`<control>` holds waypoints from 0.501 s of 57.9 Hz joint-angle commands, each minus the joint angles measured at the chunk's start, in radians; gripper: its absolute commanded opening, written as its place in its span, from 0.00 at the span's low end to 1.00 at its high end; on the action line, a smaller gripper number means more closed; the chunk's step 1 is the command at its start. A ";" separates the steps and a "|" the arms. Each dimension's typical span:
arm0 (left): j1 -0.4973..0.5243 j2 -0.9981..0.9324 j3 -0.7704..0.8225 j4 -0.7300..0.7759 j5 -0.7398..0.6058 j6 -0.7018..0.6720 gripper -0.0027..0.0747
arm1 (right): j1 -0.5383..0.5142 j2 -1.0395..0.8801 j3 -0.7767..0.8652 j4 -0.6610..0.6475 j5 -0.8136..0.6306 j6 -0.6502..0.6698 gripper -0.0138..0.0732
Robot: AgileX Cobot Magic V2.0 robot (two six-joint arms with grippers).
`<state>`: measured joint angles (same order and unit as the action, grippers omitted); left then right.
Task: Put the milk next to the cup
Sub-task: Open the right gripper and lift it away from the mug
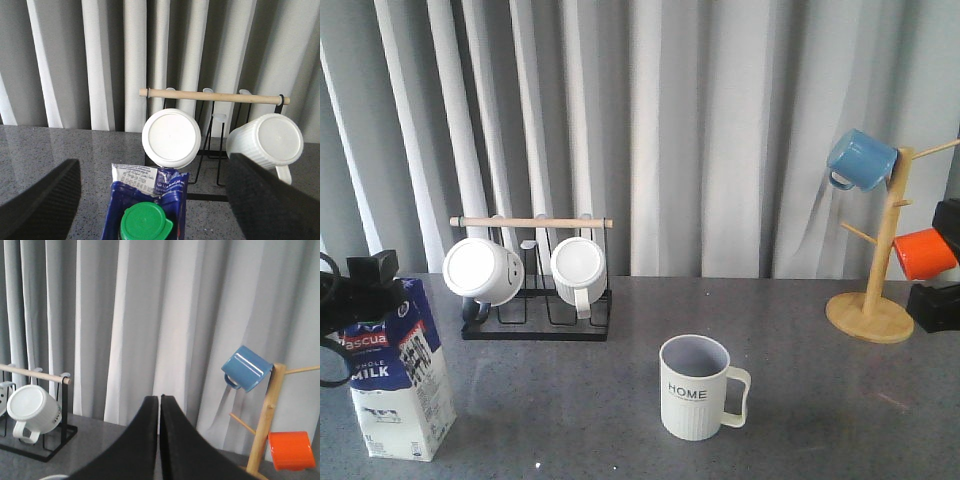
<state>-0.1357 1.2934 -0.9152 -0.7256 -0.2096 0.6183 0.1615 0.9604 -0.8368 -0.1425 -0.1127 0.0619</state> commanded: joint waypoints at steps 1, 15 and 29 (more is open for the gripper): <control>-0.006 -0.023 -0.035 0.010 -0.054 -0.003 0.78 | -0.007 -0.010 -0.032 -0.011 0.000 -0.005 0.15; -0.006 -0.023 -0.035 0.010 -0.054 -0.003 0.78 | -0.007 -0.010 -0.032 -0.011 0.082 -0.005 0.15; -0.006 -0.023 -0.035 0.010 -0.054 -0.003 0.78 | -0.007 -0.010 -0.032 -0.011 0.085 -0.005 0.15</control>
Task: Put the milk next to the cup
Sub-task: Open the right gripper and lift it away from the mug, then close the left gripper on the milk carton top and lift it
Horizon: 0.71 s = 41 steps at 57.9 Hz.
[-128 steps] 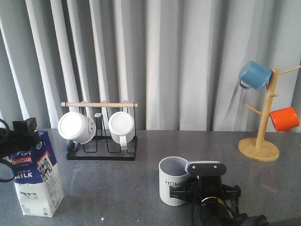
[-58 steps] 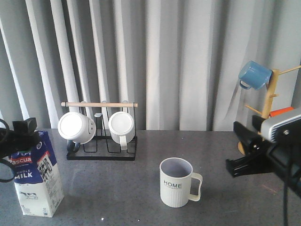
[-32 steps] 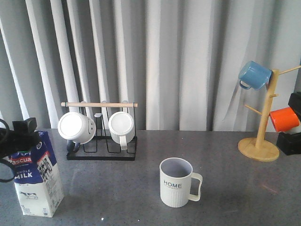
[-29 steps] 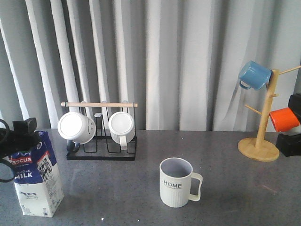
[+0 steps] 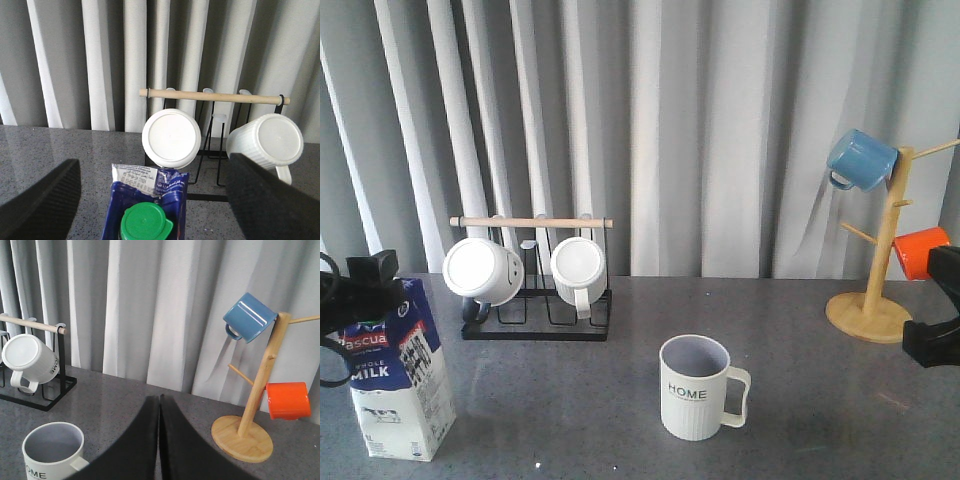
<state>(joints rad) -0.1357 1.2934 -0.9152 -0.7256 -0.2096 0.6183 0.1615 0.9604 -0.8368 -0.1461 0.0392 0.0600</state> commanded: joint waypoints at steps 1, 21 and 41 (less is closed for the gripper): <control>-0.006 -0.023 -0.035 0.010 -0.054 -0.003 0.78 | -0.007 -0.010 -0.032 -0.007 -0.067 -0.003 0.15; -0.006 -0.023 -0.035 0.010 -0.062 -0.002 0.78 | -0.007 -0.010 -0.032 -0.007 -0.067 -0.003 0.15; -0.006 -0.023 -0.035 0.010 -0.080 -0.005 0.78 | -0.007 -0.010 -0.032 -0.007 -0.067 -0.003 0.15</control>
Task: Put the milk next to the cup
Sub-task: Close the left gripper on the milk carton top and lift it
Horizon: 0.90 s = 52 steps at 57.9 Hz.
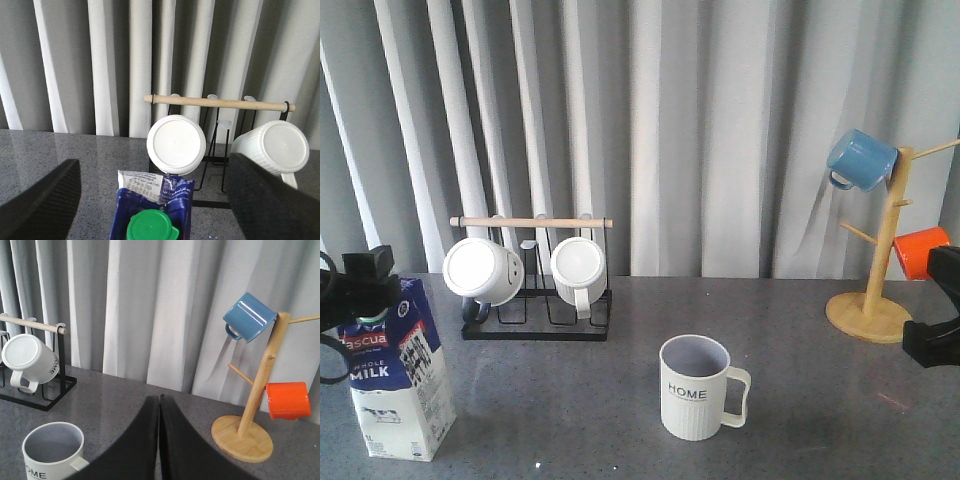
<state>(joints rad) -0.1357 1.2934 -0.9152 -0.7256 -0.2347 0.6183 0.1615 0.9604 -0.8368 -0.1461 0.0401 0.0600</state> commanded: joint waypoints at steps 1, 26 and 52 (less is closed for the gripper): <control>-0.006 -0.023 -0.035 0.010 -0.055 -0.005 0.78 | -0.007 -0.010 -0.032 -0.007 -0.068 -0.003 0.15; -0.006 -0.013 -0.035 0.004 -0.107 -0.013 0.97 | -0.007 -0.010 -0.032 -0.007 -0.068 -0.003 0.15; -0.006 0.155 -0.035 0.004 -0.150 -0.012 0.96 | -0.007 -0.010 -0.032 -0.007 -0.068 -0.003 0.15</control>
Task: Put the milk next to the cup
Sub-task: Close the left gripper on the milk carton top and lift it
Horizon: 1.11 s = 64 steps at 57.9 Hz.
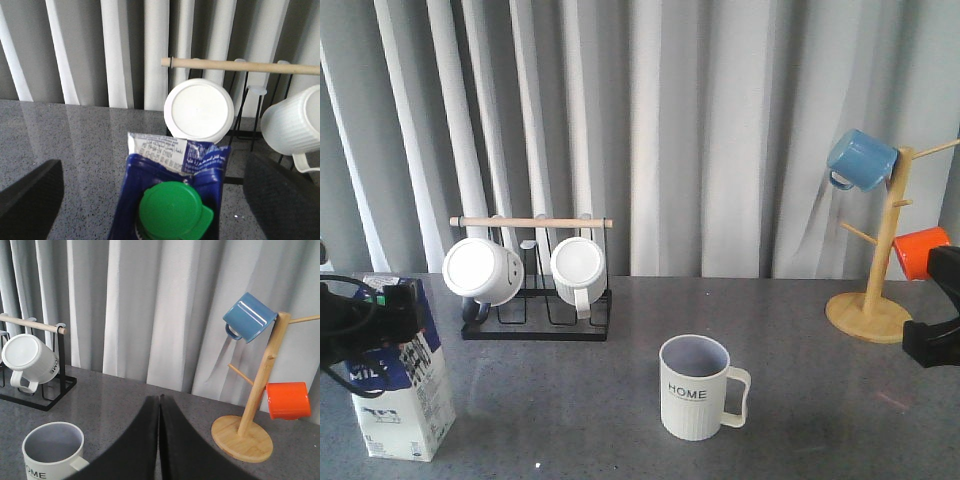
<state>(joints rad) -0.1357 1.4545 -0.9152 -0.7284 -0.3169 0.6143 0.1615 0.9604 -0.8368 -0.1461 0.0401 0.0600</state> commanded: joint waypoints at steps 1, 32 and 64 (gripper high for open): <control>-0.006 0.002 -0.035 0.007 -0.068 -0.008 0.96 | -0.007 -0.010 -0.032 -0.007 -0.068 -0.003 0.15; -0.006 0.060 -0.035 0.007 -0.140 -0.008 0.38 | -0.007 -0.010 -0.032 -0.007 -0.068 -0.003 0.15; -0.006 0.004 -0.035 0.007 -0.131 -0.008 0.02 | -0.007 -0.010 -0.032 -0.007 -0.068 -0.003 0.15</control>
<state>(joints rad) -0.1357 1.5336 -0.9152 -0.7340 -0.3881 0.6131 0.1615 0.9604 -0.8368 -0.1461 0.0401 0.0600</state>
